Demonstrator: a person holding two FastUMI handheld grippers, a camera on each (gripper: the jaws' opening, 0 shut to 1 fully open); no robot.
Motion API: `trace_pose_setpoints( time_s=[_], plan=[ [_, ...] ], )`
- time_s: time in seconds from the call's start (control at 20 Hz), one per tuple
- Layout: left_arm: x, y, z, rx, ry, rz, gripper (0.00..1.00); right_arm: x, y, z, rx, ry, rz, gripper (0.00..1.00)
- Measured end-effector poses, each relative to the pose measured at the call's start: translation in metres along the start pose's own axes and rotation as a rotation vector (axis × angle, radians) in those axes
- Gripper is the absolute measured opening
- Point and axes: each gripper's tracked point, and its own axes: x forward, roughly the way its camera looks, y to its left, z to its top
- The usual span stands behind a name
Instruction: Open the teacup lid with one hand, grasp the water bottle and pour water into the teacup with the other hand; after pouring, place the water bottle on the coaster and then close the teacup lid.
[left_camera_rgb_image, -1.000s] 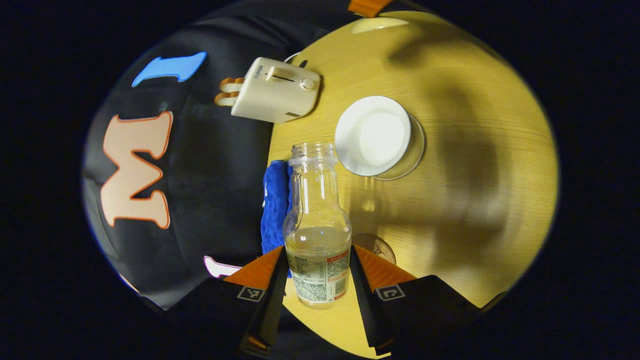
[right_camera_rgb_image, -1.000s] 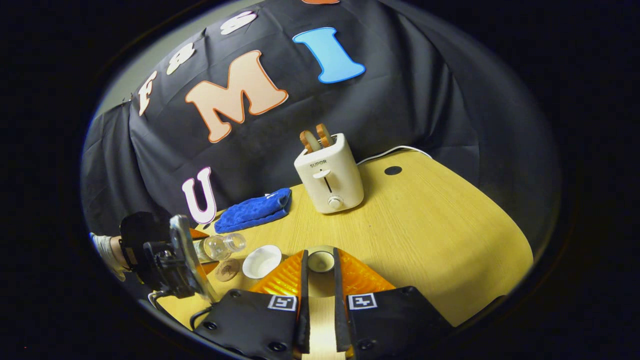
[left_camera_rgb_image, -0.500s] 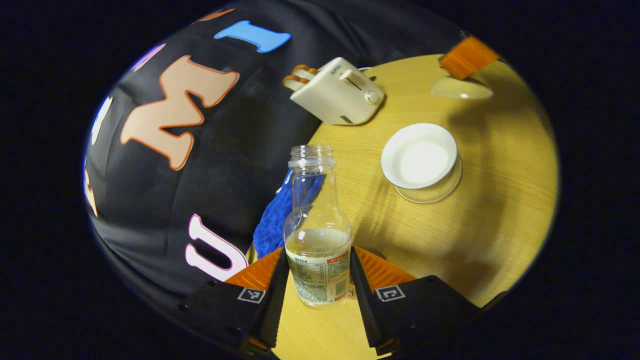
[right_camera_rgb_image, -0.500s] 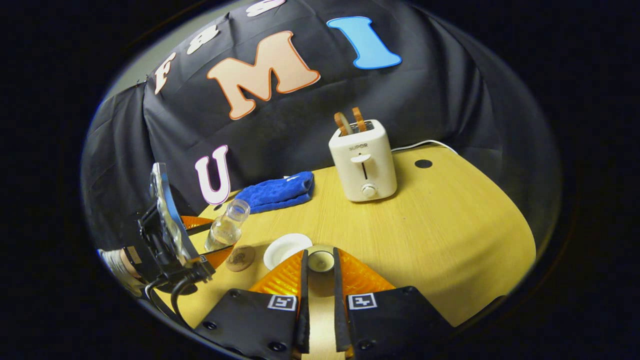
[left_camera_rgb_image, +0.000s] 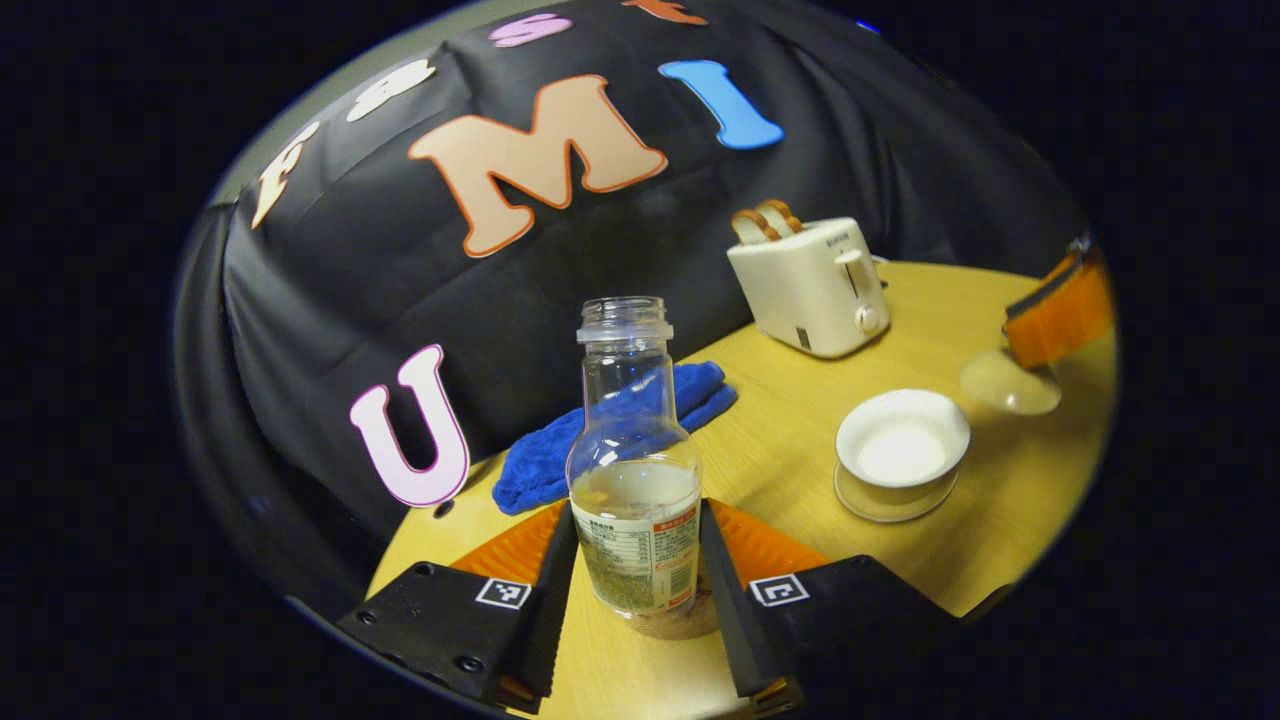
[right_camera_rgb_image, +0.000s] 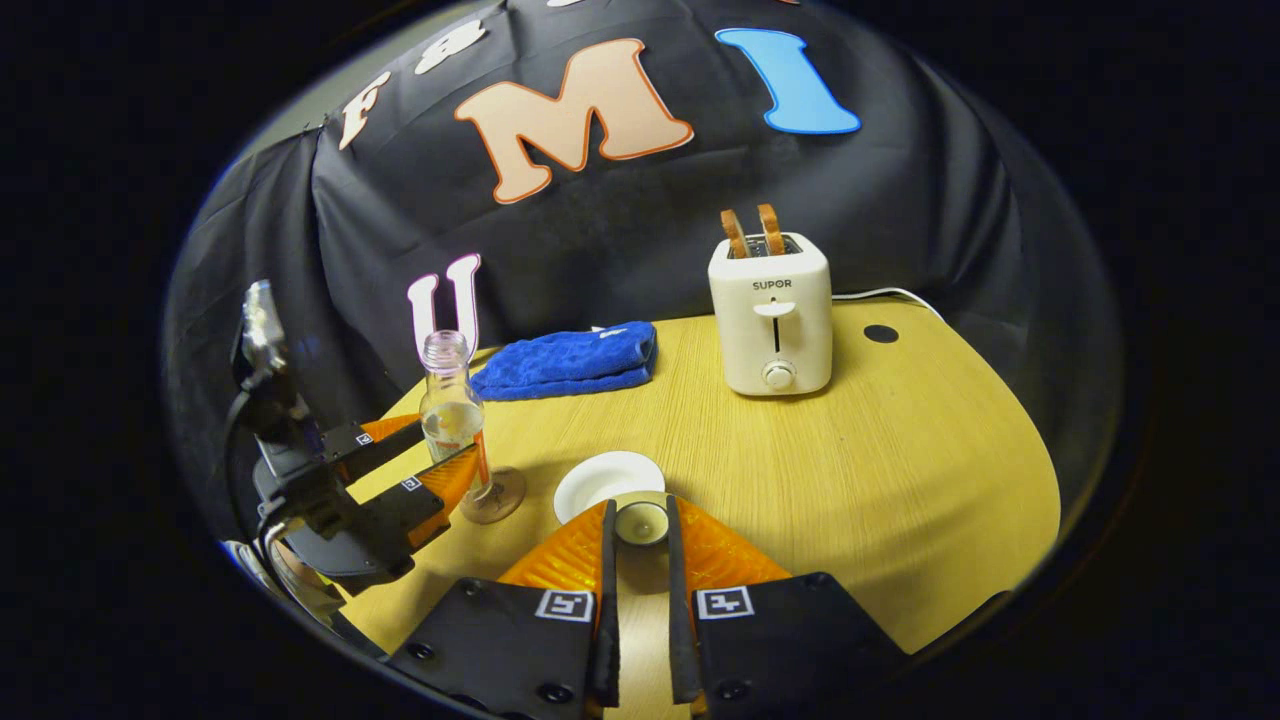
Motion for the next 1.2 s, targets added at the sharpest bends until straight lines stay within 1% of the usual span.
trace_pose_setpoints(
  time_s=[0.1,0.15,0.2,0.25,0.3,0.35,0.4,0.45,0.55,0.6,0.85,1.0,1.2],
  plan=[
    [-0.002,0.004,0.005,-0.060,-0.043,0.037,0.64,0.003,0.005,-0.002,-0.020,0.014,0.004,0.19],
    [0.000,0.005,0.002,-0.078,-0.045,0.043,0.64,0.003,0.008,-0.001,-0.030,0.017,0.008,0.19],
    [-0.001,0.004,-0.001,-0.100,-0.047,0.049,0.64,0.003,0.011,0.001,-0.043,0.012,0.010,0.23],
    [0.000,0.002,-0.004,-0.131,-0.046,0.044,0.64,0.005,0.014,0.003,-0.053,0.009,0.015,0.23],
    [0.001,-0.002,-0.005,-0.166,-0.054,0.036,0.65,0.006,0.016,0.003,-0.061,0.009,0.018,0.27],
    [0.000,-0.004,-0.012,-0.194,-0.040,0.036,0.65,0.009,0.019,0.004,-0.067,0.012,0.020,0.23],
    [-0.001,-0.002,-0.015,-0.208,-0.034,0.044,0.65,0.011,0.022,0.003,-0.069,0.013,0.025,0.23],
    [-0.002,0.000,-0.011,-0.230,-0.062,0.049,0.66,0.014,0.026,0.004,-0.069,0.013,0.031,0.23],
    [-0.002,0.002,-0.015,-0.241,-0.055,0.053,0.65,0.019,0.033,0.005,-0.072,0.012,0.042,0.23],
    [-0.003,0.003,-0.013,-0.249,-0.064,0.052,0.67,0.022,0.037,0.006,-0.076,0.006,0.048,0.23],
    [-0.004,0.005,-0.016,-0.264,-0.067,0.044,0.70,0.041,0.049,0.016,-0.105,-0.028,0.055,0.23],
    [-0.008,0.007,-0.023,-0.260,-0.047,0.042,0.72,0.056,0.049,0.018,-0.117,-0.042,0.042,0.23],
    [-0.010,0.008,-0.026,-0.250,-0.030,0.026,0.75,0.071,0.041,0.013,-0.162,-0.041,0.001,0.23]
  ],
)
